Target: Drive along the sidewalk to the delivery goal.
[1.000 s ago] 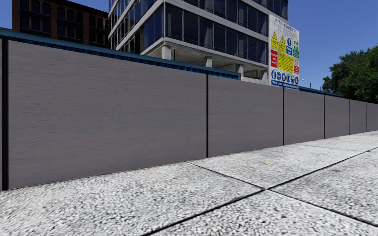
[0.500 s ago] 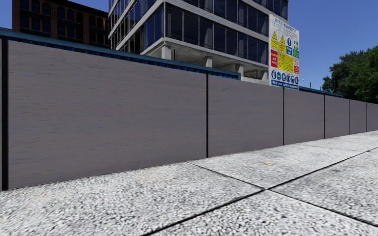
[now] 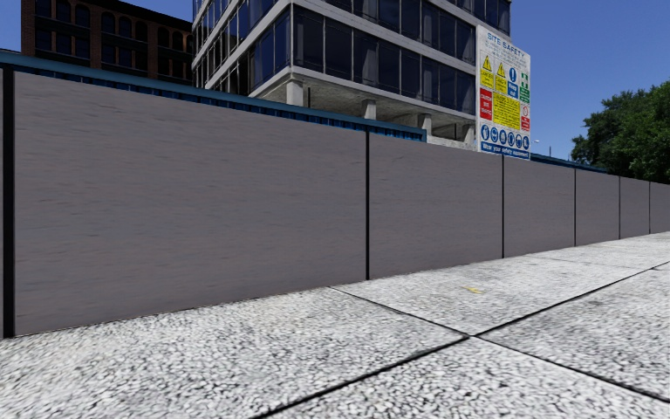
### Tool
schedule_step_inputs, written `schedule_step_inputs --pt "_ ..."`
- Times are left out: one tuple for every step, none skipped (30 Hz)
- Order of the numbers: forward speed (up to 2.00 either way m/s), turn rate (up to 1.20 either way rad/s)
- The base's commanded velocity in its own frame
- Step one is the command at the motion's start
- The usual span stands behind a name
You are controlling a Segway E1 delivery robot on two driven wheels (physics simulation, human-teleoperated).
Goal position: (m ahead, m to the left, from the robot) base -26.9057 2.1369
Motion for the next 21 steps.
schedule_step_inputs --pt "0.55 -0.04" --pt "1.12 -0.21" --pt "1.12 -0.21" --pt "1.45 -0.34" --pt "1.62 -0.39" --pt "1.67 -0.44" --pt "1.72 -0.46" --pt "1.72 -0.46" --pt "1.86 -0.47" --pt "2.00 -0.47" --pt "2.00 -0.48" --pt "2.00 -0.48" --pt "2.00 -0.48" --pt "2.00 -0.48" --pt "2.00 -0.48" --pt "2.00 -0.48" --pt "2.00 -0.48" --pt "2.00 -0.48" --pt "2.00 -0.48" --pt "2.00 -0.48" --pt "2.00 -0.48"
